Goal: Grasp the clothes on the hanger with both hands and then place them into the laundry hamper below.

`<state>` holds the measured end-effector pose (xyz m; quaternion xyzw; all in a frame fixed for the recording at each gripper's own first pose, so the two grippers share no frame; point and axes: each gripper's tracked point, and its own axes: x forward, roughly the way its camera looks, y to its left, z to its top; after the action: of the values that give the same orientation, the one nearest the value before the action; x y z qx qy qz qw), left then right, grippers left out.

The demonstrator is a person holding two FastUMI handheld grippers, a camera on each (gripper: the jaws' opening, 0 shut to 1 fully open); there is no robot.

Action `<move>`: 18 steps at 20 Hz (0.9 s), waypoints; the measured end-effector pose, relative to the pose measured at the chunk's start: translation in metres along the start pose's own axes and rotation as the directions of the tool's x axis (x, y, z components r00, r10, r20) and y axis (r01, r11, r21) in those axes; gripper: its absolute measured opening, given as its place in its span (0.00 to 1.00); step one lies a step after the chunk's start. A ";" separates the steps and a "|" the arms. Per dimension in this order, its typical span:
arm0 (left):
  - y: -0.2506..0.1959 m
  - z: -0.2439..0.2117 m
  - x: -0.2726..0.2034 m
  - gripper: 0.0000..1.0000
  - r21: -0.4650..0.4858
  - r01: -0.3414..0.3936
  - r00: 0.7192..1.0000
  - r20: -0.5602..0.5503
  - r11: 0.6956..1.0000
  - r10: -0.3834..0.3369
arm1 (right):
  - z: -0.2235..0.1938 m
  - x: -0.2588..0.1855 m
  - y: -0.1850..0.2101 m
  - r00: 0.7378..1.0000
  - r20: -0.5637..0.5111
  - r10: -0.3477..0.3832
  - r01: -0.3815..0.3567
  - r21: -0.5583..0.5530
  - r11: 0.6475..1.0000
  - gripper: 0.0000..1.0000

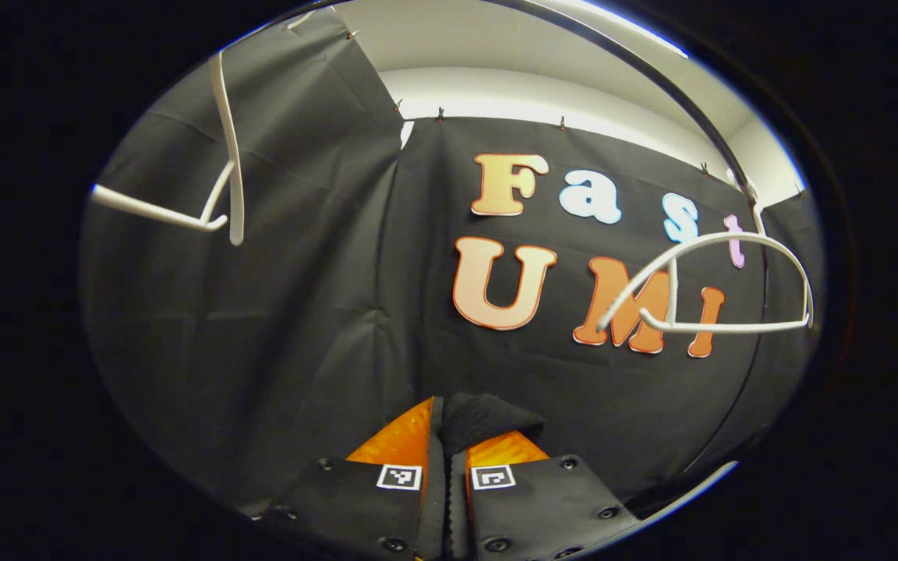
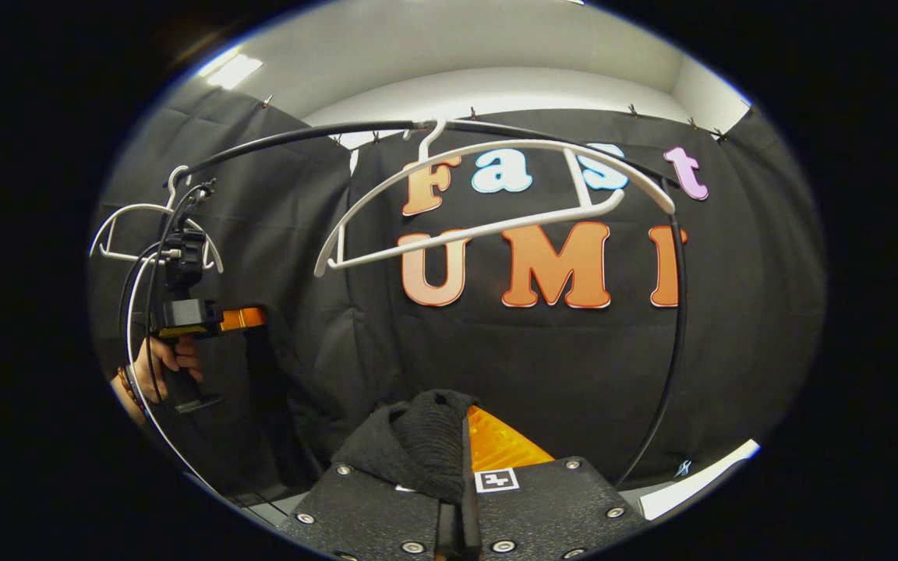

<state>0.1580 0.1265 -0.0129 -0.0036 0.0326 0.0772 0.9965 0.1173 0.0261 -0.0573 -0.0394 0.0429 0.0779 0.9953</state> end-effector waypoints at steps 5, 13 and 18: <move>-0.016 -0.048 -0.032 0.10 0.027 0.045 0.994 -0.099 0.999 -0.042 | -0.040 -0.004 0.010 0.996 -0.087 0.024 -0.023 0.010 1.000 0.10; -0.019 -0.163 -0.061 0.10 0.102 0.062 0.941 -0.339 0.993 -0.024 | -0.143 0.002 0.010 0.953 -0.304 0.013 0.006 0.059 0.998 0.10; -0.011 -0.251 -0.099 0.10 0.144 0.074 0.834 -0.551 0.987 0.017 | -0.243 -0.013 0.007 0.859 -0.512 0.009 0.048 0.098 0.994 0.11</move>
<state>0.0460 0.0972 -0.2573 0.0534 0.3239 0.0552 0.9430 0.0845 0.0104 -0.2985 -0.0055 0.3089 0.0521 0.9496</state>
